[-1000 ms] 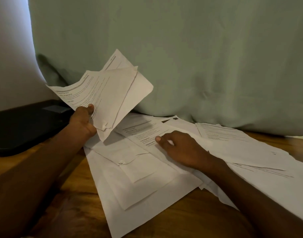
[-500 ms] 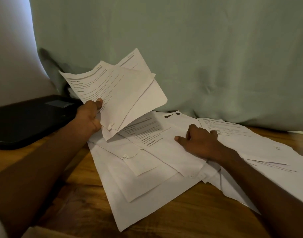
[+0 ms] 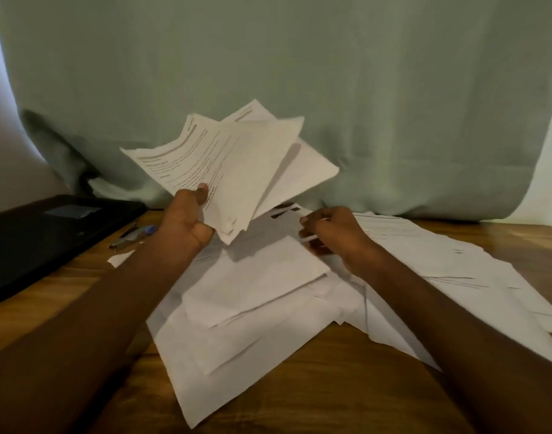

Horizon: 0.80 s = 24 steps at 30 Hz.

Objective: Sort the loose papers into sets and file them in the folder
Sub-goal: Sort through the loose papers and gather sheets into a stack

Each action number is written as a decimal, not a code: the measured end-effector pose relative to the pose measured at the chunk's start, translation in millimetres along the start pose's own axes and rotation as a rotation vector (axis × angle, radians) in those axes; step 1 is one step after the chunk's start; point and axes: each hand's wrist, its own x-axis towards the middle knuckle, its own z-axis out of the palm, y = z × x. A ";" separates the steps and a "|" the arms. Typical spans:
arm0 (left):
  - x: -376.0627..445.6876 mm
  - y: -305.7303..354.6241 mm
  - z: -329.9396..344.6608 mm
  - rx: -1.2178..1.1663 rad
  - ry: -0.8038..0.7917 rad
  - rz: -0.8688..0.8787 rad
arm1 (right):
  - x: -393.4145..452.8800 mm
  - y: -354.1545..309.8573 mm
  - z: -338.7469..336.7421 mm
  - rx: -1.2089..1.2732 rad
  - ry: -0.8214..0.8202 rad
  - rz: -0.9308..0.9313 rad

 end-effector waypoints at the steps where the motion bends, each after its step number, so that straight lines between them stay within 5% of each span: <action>1: -0.6 -3.6 11.6 -0.004 0.004 -0.007 | 2.4 -2.1 -6.5 -0.039 0.044 -0.036; 4: 1.4 -22.1 42.3 -0.027 0.040 -0.050 | 12.8 1.8 -45.0 -0.435 0.174 -0.166; 8: -1.9 -70.3 49.0 0.006 0.044 -0.162 | -3.0 31.1 -78.7 -0.718 -0.139 -0.122; 11: -3.8 -80.9 40.4 0.024 0.042 -0.252 | -7.0 49.3 -87.7 -0.752 -0.200 -0.151; 16: 14.6 -35.5 12.2 -0.037 0.063 -0.093 | 12.8 57.7 -90.6 -0.815 -0.089 -0.178; 24: 29.3 -19.4 -34.8 -0.094 0.134 -0.088 | 5.1 33.7 -34.6 -0.698 0.046 -0.367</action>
